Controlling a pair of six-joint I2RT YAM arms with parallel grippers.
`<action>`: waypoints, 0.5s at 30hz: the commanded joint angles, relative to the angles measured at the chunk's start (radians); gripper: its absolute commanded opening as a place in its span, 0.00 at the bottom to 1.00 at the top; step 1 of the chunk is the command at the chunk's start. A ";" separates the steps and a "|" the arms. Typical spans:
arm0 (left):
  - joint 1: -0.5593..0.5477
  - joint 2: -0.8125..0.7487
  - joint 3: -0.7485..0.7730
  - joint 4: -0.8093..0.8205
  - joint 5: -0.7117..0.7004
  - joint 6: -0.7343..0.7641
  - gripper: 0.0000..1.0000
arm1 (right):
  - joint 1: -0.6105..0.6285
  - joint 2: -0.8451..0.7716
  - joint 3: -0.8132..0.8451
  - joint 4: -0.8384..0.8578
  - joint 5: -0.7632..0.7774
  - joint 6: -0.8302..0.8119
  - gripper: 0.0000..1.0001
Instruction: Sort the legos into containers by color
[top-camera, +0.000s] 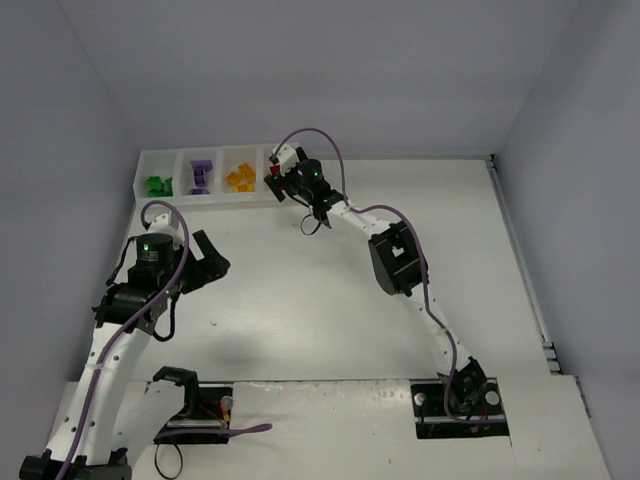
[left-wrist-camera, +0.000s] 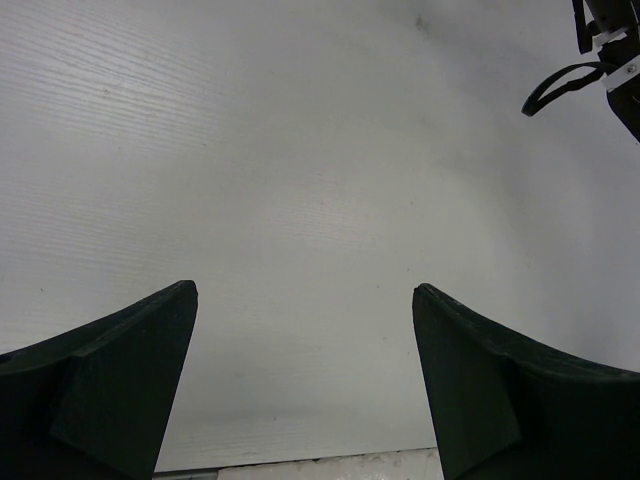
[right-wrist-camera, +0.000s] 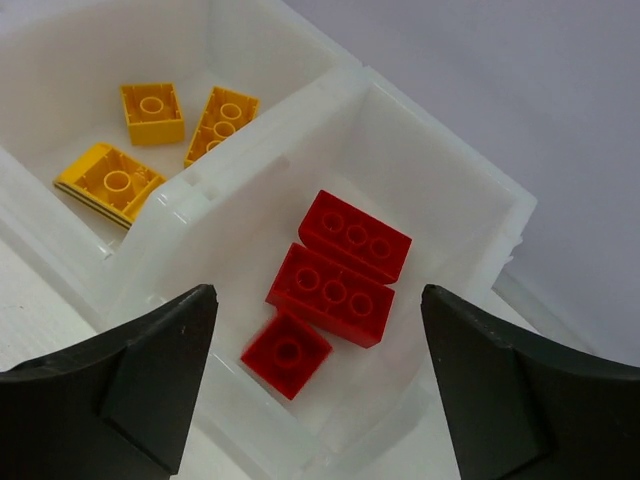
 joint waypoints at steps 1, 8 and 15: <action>-0.004 0.004 0.022 0.024 -0.002 -0.002 0.82 | 0.003 -0.069 0.037 0.148 0.051 -0.016 0.83; -0.004 0.022 0.073 0.020 -0.055 0.048 0.82 | 0.003 -0.388 -0.231 0.252 0.122 -0.012 1.00; -0.004 0.027 0.093 0.026 -0.117 0.110 0.82 | -0.013 -0.798 -0.604 0.105 0.268 0.077 1.00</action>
